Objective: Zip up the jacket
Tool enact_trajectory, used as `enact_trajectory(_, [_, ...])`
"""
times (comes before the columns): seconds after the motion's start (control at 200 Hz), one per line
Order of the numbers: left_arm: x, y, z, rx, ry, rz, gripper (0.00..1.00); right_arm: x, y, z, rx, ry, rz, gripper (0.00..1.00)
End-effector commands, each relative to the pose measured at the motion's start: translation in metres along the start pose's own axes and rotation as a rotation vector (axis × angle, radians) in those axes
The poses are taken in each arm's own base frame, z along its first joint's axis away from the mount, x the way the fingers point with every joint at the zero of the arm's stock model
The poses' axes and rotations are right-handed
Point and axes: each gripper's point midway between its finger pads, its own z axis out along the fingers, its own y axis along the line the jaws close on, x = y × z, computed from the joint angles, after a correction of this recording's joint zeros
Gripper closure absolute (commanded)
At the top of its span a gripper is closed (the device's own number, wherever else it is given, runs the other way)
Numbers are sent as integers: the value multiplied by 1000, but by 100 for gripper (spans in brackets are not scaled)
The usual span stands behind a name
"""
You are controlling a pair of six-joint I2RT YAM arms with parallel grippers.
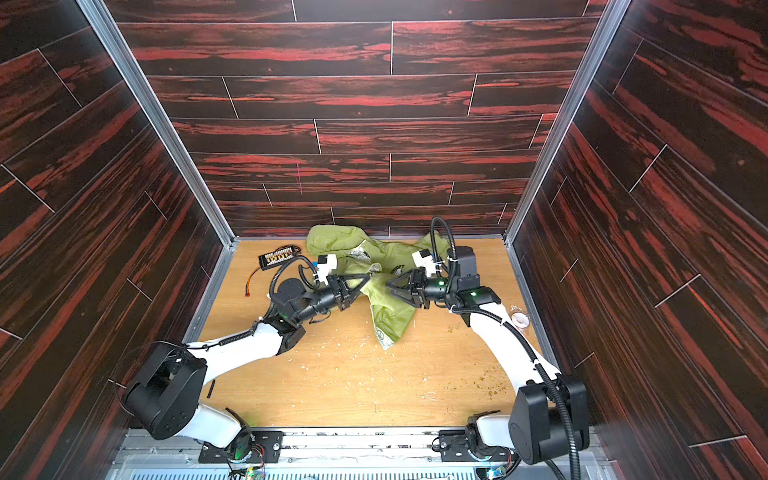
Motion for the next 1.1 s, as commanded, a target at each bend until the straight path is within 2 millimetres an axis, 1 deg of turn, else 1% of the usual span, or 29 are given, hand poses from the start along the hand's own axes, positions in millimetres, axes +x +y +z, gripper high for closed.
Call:
enact_trajectory(0.0, [1, -42, 1, 150, 76, 8, 100, -18, 24, 2, -70, -21, -8, 58])
enact_trajectory(0.1, [-4, -50, 4, 184, 103, -11, 100, -29, 30, 4, -87, -40, -13, 60])
enact_trajectory(0.165, [-9, -55, 5, 198, 107, -13, 100, -35, 30, 6, -75, -48, -20, 60])
enact_trajectory(0.245, [-18, -58, 3, 196, 101, -13, 100, -44, 21, 6, -9, -73, -23, 60])
enact_trajectory(0.311, [-24, -53, -3, 165, 85, -19, 100, -53, 11, 4, 83, -104, -37, 58])
enact_trajectory(0.326, [-26, -51, -5, 155, 78, -21, 100, -54, 2, 3, 123, -108, -25, 57])
enact_trajectory(0.376, [-28, -41, -14, 116, 54, -25, 100, -60, -10, -1, 223, -133, -33, 55])
enact_trajectory(0.436, [-29, -19, -28, 19, 15, -36, 100, -66, -26, -6, 307, -150, -36, 53])
enact_trajectory(0.466, [-27, -9, -35, -31, 1, -34, 100, -70, -37, -11, 355, -168, -27, 53])
enact_trajectory(0.496, [-24, 1, -43, -77, -11, -32, 100, -76, -49, -17, 401, -188, -16, 52])
enact_trajectory(0.501, [-24, 2, -45, -85, -13, -30, 100, -77, -53, -19, 417, -194, -13, 52])
enact_trajectory(0.521, [-24, 9, -51, -117, -30, -28, 100, -81, -59, -23, 438, -208, -10, 52])
enact_trajectory(0.546, [-24, 16, -59, -157, -50, -28, 100, -88, -73, -32, 487, -232, 8, 51])
enact_trajectory(0.551, [-24, 18, -60, -165, -55, -29, 100, -88, -73, -32, 487, -232, 8, 51])
enact_trajectory(0.561, [-24, 22, -63, -182, -62, -30, 100, -92, -82, -37, 515, -246, 19, 51])
enact_trajectory(0.676, [-25, 36, -90, -259, -132, -32, 100, -120, -139, -71, 636, -320, 124, 49])
enact_trajectory(0.746, [-23, 42, -97, -288, -141, -39, 100, -132, -166, -81, 658, -333, 183, 47])
enact_trajectory(0.786, [-21, 46, -99, -303, -138, -45, 100, -138, -180, -81, 652, -328, 211, 46])
enact_trajectory(0.837, [-18, 49, -101, -310, -131, -56, 100, -146, -192, -76, 627, -320, 227, 42])
enact_trajectory(0.842, [-18, 49, -101, -310, -130, -57, 100, -146, -193, -75, 625, -318, 228, 42])
enact_trajectory(0.857, [-18, 50, -101, -310, -128, -61, 100, -148, -198, -73, 621, -313, 235, 33])
enact_trajectory(0.882, [-16, 52, -101, -311, -125, -67, 100, -150, -202, -69, 611, -305, 241, 29])
enact_trajectory(0.997, [-11, 58, -105, -317, -117, -90, 100, -161, -225, -51, 555, -271, 288, 23])
enact_trajectory(1.097, [-10, 64, -108, -324, -125, -110, 100, -173, -243, -38, 544, -249, 308, 22])
